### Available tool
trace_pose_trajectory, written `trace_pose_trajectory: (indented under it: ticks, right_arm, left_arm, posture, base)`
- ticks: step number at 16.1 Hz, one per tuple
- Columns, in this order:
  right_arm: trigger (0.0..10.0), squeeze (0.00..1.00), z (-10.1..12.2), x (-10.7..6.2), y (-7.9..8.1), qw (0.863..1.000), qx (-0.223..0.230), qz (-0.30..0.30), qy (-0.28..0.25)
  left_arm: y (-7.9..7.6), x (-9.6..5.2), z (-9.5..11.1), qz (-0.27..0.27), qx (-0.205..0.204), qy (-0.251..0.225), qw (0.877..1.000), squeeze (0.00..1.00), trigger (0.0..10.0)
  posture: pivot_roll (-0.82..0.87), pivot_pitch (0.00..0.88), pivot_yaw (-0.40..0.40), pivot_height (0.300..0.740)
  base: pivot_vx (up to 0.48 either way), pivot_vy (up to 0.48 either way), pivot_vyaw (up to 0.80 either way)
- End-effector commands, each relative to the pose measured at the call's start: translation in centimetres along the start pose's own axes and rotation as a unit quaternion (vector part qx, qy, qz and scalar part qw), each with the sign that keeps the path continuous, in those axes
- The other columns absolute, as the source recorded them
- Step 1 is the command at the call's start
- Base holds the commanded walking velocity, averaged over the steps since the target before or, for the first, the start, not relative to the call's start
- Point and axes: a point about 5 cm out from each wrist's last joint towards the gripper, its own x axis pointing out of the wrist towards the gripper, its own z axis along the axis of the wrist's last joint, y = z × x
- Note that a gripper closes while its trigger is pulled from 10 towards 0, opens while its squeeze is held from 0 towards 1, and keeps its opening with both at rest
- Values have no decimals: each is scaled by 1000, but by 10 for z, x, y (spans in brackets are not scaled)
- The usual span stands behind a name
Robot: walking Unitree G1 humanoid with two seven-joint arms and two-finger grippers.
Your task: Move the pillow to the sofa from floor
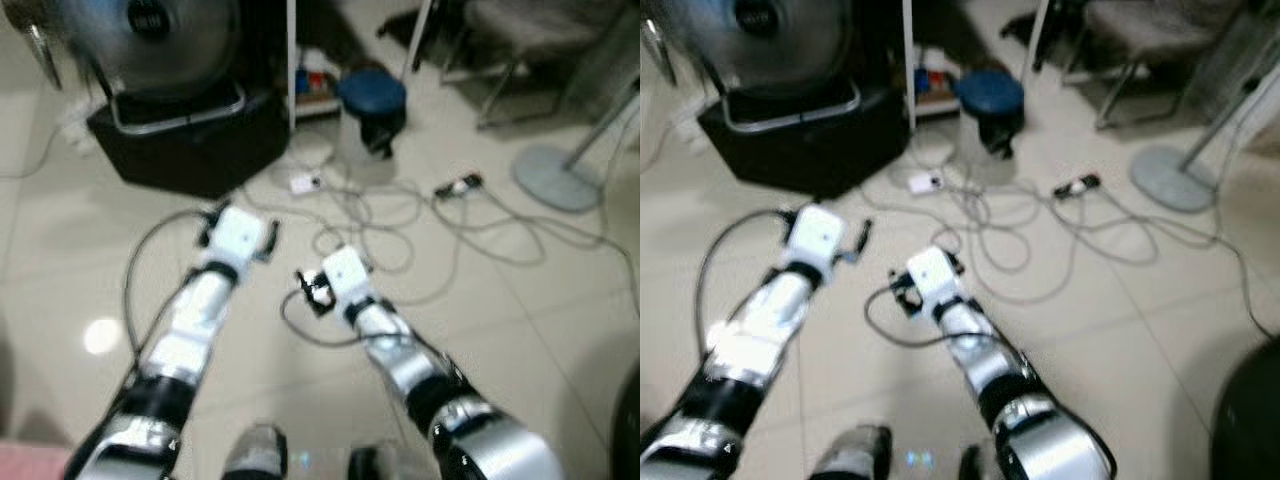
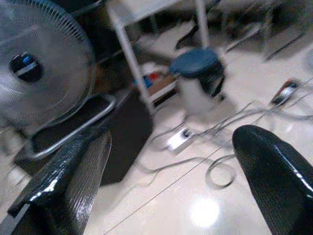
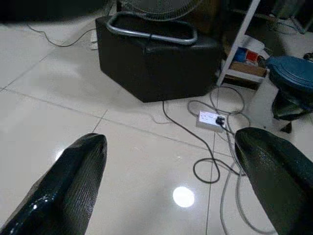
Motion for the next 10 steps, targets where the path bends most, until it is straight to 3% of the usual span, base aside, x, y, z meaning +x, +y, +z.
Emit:
trace_pose_trajectory:
  ticks: [1, 8, 10]
  right_arm:
    - [10000, 0, -4, -2, -3, 1000, 7, -7, 9]
    - [10000, 0, -7, -3, -3, 1000, 15, -6, 15]
    - [10000, 0, -7, -3, -3, 1000, 15, -6, 16]
  left_arm:
    - [-10, 1, 3, -9, -5, -4, 1000, 0, 10000]
    - [-11, 1, 1, -10, -14, 5, 1000, 0, 10000]
    - [-12, 2, -1, -10, -26, 18, 999, 0, 10000]
  posture:
    - [115, 206, -46, 740]
    - [107, 211, -46, 740]
    - [107, 211, -46, 740]
  base:
    - [480, 0, 0]
    - [469, 0, 0]
    - [352, 315, 0]
